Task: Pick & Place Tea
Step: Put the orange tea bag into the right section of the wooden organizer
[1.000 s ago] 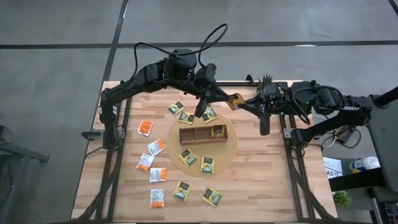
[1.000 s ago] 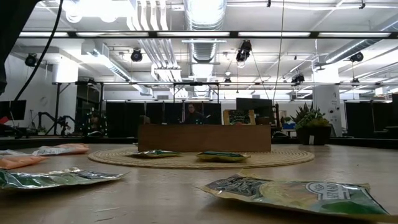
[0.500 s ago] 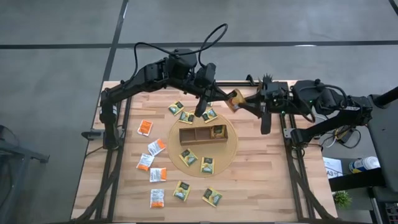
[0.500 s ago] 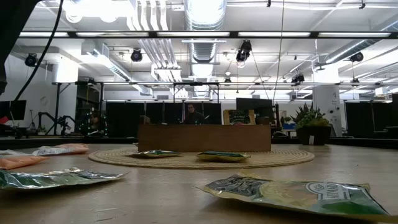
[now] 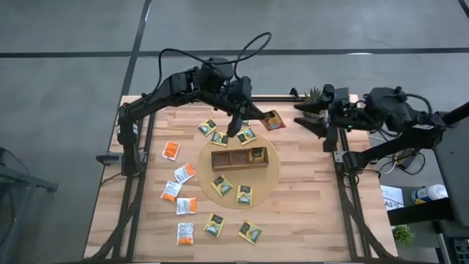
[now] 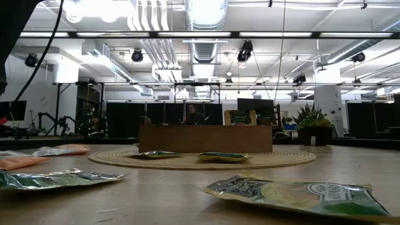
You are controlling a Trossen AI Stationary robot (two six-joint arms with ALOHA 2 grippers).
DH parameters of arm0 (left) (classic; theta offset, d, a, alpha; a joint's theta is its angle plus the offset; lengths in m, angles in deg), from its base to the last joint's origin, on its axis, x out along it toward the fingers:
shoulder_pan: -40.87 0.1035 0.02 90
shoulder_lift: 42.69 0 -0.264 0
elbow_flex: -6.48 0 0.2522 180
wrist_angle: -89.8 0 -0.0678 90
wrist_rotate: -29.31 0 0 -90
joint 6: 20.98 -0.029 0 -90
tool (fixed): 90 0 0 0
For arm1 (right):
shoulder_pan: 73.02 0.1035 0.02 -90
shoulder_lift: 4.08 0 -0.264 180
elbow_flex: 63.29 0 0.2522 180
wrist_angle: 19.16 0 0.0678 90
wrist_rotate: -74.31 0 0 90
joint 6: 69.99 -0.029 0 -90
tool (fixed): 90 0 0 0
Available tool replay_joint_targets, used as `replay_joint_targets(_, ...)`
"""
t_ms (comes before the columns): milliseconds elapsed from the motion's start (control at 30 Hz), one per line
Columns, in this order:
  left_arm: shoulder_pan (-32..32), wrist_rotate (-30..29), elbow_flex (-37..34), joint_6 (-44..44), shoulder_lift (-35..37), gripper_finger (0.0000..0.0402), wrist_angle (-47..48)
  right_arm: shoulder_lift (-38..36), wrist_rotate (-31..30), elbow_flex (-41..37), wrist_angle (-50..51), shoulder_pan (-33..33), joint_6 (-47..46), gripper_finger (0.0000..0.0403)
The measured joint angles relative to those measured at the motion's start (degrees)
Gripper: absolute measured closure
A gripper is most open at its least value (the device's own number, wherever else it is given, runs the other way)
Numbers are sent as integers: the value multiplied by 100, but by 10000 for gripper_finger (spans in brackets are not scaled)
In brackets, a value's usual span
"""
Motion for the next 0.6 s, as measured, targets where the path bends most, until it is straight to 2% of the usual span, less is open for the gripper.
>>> replay_joint_targets(200,16,-46,-236,-73,-87,401,416,-214,-314,0,17,-2,-2,180)
replay_joint_targets(333,16,-99,-788,-66,-87,401,354,-300,-363,0,32,-2,-2,179)
replay_joint_targets(467,16,-632,-1469,-62,-89,401,165,-306,-461,0,38,-2,2,179)
replay_joint_targets(600,9,-770,-2194,-14,-92,401,-161,-293,-478,0,73,-2,37,179)
